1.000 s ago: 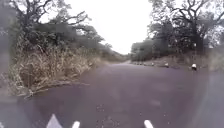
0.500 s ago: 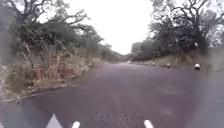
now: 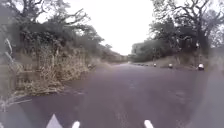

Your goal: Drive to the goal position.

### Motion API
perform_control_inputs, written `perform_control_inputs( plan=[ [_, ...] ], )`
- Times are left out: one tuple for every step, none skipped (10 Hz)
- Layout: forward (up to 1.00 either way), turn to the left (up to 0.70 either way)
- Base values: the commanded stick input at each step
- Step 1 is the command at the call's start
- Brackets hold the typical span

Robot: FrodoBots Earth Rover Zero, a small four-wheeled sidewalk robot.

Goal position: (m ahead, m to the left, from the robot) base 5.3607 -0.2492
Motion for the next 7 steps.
perform_control_inputs(
  plan=[
    [0.70,0.00],
    [0.70,0.00],
    [0.70,0.00],
    [0.70,0.00],
    [0.70,0.00],
    [0.70,0.00],
    [0.70,0.00]
  ],
)
